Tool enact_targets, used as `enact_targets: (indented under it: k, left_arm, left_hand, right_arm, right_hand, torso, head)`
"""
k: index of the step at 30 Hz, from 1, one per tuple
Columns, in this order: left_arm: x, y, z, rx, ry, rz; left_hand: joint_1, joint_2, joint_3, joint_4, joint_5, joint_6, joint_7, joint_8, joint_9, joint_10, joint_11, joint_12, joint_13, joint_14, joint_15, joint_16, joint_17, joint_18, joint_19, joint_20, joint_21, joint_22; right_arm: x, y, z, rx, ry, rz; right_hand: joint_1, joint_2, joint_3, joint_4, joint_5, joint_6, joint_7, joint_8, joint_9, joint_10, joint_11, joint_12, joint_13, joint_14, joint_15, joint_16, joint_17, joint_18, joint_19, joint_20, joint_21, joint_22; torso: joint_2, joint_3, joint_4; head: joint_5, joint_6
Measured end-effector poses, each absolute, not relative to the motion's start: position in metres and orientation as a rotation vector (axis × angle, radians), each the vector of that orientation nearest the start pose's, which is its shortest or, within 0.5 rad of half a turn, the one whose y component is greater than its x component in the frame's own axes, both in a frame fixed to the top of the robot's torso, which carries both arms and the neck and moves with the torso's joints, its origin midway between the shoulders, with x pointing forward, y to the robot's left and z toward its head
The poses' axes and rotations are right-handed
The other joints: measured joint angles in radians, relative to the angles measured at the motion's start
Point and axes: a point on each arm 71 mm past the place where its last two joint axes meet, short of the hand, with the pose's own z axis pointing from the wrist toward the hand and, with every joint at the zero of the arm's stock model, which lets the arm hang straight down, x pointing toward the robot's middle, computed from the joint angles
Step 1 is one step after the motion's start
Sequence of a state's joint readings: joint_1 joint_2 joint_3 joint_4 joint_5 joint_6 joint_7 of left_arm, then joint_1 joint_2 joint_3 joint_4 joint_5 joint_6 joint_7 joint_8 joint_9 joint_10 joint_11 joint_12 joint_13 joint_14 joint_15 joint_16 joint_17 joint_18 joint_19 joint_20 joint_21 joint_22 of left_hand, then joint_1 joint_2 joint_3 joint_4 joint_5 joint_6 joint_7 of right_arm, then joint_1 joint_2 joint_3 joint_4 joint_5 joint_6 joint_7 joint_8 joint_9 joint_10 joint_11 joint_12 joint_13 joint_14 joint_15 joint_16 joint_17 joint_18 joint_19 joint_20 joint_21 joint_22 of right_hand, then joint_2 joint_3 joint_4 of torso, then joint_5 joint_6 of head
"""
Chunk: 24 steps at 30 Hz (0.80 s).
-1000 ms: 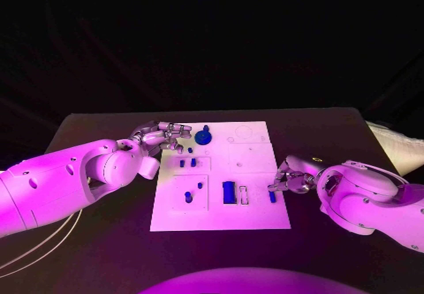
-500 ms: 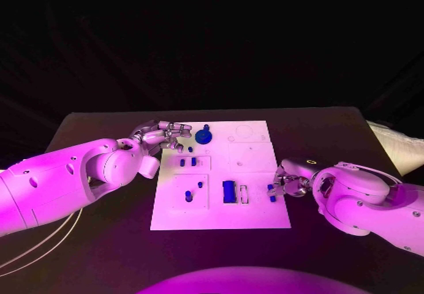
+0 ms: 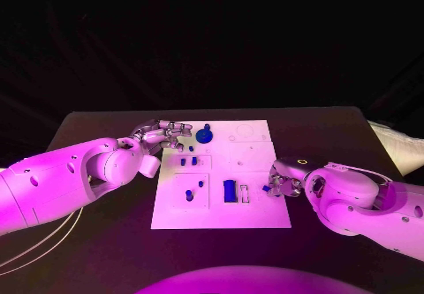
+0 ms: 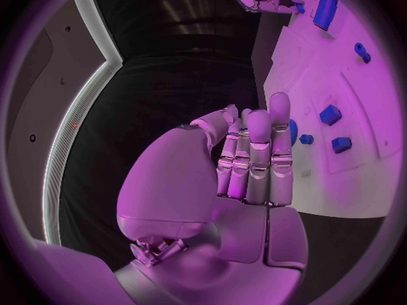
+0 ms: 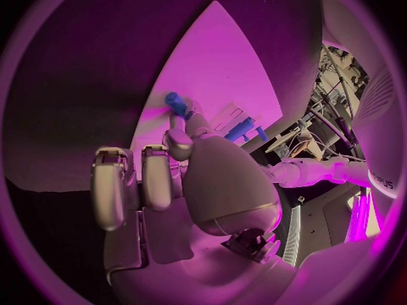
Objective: Assemble the parts on the task board
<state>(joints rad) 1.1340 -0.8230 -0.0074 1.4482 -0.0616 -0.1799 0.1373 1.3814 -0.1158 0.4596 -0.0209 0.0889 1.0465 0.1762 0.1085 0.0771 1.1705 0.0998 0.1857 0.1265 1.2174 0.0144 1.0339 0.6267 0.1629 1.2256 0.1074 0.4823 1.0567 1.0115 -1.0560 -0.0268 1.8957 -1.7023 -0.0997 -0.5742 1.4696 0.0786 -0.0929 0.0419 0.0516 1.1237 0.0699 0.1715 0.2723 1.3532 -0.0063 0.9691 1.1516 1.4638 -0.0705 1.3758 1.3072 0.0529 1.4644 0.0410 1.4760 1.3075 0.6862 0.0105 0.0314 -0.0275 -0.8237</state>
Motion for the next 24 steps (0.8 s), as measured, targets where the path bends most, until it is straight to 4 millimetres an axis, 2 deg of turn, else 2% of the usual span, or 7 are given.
enact_targets:
  k: [3, 8, 13, 15, 17, 21, 24]
  left_arm:
    - [0.4895, 0.2132, -0.2203, -1.222, 1.721, -1.446]
    - [0.4894, 0.2132, -0.2203, -1.222, 1.721, -1.446]
    - [0.4894, 0.2137, -0.2203, -1.222, 1.721, -1.445]
    - [0.4893, 0.2137, -0.2203, -1.222, 1.721, -1.446]
    - [0.4893, 0.2136, -0.2203, -1.222, 1.721, -1.446]
    - [0.4893, 0.2135, -0.2203, -1.222, 1.721, -1.447]
    - [0.4893, 0.2135, -0.2203, -1.222, 1.721, -1.447]
  left_hand:
    - [0.0, 0.0, 0.0, 0.0, 0.0, 0.0, 0.0, 0.0, 0.0, 0.0, 0.0, 0.0, 0.0, 0.0, 0.0, 0.0, -0.001, 0.0, 0.0, 0.0, 0.0, 0.0]
    - [0.0, 0.0, 0.003, -0.003, 0.0, 0.0, 0.0, 0.0, 0.0, 0.0, 0.0, 0.0, 0.0, 0.0, 0.0, 0.0, -0.002, 0.0, 0.0, 0.0, 0.0, 0.0]
    - [0.0, 0.0, 0.003, -0.003, 0.0, 0.0, 0.0, 0.0, 0.0, 0.0, 0.0, 0.0, 0.0, 0.0, 0.0, 0.0, -0.002, 0.0, 0.0, 0.0, 0.0, 0.0]
    - [0.0, 0.0, 0.003, -0.003, 0.0, 0.0, 0.0, 0.0, 0.0, 0.0, 0.0, 0.0, 0.0, 0.0, 0.0, 0.0, -0.002, 0.0, 0.0, 0.0, 0.0, 0.0]
    - [0.0, 0.0, 0.003, -0.003, 0.0, 0.0, 0.0, 0.0, 0.0, 0.0, 0.0, 0.0, 0.0, 0.0, 0.0, 0.0, -0.002, 0.0, 0.0, 0.0, 0.0, 0.0]
    - [0.0, 0.0, 0.003, -0.003, 0.0, 0.0, 0.0, 0.0, 0.0, 0.0, 0.0, 0.0, 0.001, 0.0, 0.0, 0.0, -0.002, 0.0, 0.0, 0.0, 0.0, 0.0]
    - [0.0, 0.0, 0.003, -0.003, 0.0, 0.0, 0.0, 0.0, 0.0, 0.0, 0.0, 0.0, 0.001, 0.0, 0.0, 0.0, -0.002, 0.0, 0.0, 0.0, 0.0, 0.0]
  right_arm:
    - [0.3797, -0.2132, -0.2369, -0.222, 1.967, 0.252]
    - [0.3795, -0.2121, -0.2367, -0.238, 1.955, 0.248]
    - [0.3787, -0.2135, -0.2371, -0.212, 1.963, 0.26]
    - [0.3789, -0.215, -0.2371, -0.184, 1.973, 0.27]
    - [0.3791, -0.2166, -0.2373, -0.149, 1.984, 0.284]
    - [0.3777, -0.2171, -0.2384, -0.083, 1.998, 0.318]
    - [0.3751, -0.2175, -0.2398, -0.028, 2.004, 0.348]
  right_hand:
    - [0.007, -0.007, 0.037, -0.031, 0.003, -0.001, 0.001, -0.006, -0.001, -0.002, -0.002, -0.011, -0.005, -0.001, -0.001, 0.0, 0.001, 0.0, 0.0, 0.0, 0.0, 0.0]
    - [0.008, -0.008, 0.074, -0.036, 0.043, -0.005, 0.004, -0.009, -0.005, -0.003, -0.003, -0.017, -0.009, -0.001, -0.001, 0.0, 0.001, 0.0, 0.0, 0.0, 0.0, 0.0]
    - [-0.008, 0.006, 0.117, -0.012, 0.162, -0.011, 0.01, -0.02, -0.012, -0.005, -0.001, -0.021, -0.014, -0.001, -0.001, 0.0, 0.001, 0.0, 0.0, 0.0, 0.0, 0.0]
    - [-0.035, -0.012, 0.141, -0.007, 0.216, -0.013, 0.012, -0.023, -0.016, -0.007, 0.001, -0.021, -0.015, -0.001, -0.001, 0.0, 0.001, 0.0, 0.0, 0.0, 0.0, 0.0]
    - [-0.071, -0.038, 0.222, -0.008, 0.235, -0.013, 0.011, -0.029, -0.016, -0.007, 0.001, -0.025, -0.014, -0.001, -0.001, 0.0, 0.001, 0.0, 0.0, 0.0, 0.0, 0.0]
    - [-0.134, -0.086, 0.324, 0.007, 0.241, -0.009, 0.009, -0.03, -0.015, -0.003, 0.0, -0.01, 0.0, -0.001, -0.001, 0.011, 0.001, 0.0, 0.0, 0.0, 0.006, 0.0]
    - [-0.183, -0.099, 0.348, 0.03, 0.245, 0.004, 0.006, -0.032, -0.015, 0.009, 0.001, 0.001, 0.007, -0.001, -0.001, 0.012, 0.001, 0.0, 0.0, 0.0, 0.007, 0.0]
  torso:
    - [0.0, -0.0001, -0.0001]
    - [0.0, -0.0002, -0.0001]
    - [0.0, -0.0003, -0.0005]
    - [0.0, -0.0004, -0.0005]
    - [0.0, -0.0009, -0.0004]
    - [0.0, -0.0009, 0.0008]
    - [0.0, -0.0009, 0.001]
  head:
    - [0.0, 0.0]
    - [0.0, 0.0]
    - [-0.001, 0.001]
    - [-0.001, 0.001]
    - [-0.002, 0.001]
    - [-0.002, 0.002]
    - [0.0, 0.002]
